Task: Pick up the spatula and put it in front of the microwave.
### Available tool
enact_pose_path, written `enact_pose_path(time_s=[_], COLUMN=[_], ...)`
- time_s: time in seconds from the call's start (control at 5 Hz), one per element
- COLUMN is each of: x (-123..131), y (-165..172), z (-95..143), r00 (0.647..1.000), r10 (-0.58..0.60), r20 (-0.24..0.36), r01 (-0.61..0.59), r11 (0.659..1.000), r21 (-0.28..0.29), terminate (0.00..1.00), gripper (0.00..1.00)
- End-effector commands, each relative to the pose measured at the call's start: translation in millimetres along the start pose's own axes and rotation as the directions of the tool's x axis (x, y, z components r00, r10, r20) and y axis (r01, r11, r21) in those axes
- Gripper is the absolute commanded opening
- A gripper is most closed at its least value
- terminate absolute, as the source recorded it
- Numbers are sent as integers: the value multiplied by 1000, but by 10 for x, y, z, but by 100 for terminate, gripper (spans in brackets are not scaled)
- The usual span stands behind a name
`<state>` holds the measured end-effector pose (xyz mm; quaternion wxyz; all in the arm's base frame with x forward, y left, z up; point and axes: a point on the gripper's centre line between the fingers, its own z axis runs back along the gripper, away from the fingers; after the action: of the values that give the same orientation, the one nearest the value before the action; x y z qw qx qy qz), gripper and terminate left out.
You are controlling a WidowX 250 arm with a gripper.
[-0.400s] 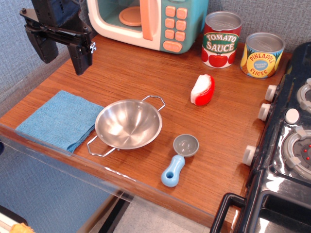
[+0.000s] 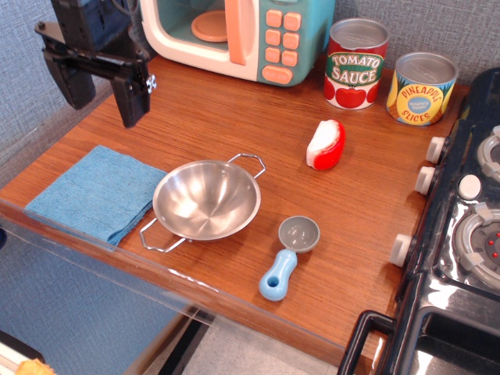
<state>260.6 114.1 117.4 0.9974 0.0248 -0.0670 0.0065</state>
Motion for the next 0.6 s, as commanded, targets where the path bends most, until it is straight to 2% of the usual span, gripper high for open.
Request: enact_pose_path(time_s=[0.0,0.2,0.4], x=[19,-60,-212], y=[-372,-813,-1314], z=[49,6,-164], r00=[997,989,975], r10=[-55,-137,-223], r20=[47,47,12], r01=[58,142,223], r11=[997,985,965], r21=[-60,-100,-139], terminate=[0,0,0], gripper=[100,100,100])
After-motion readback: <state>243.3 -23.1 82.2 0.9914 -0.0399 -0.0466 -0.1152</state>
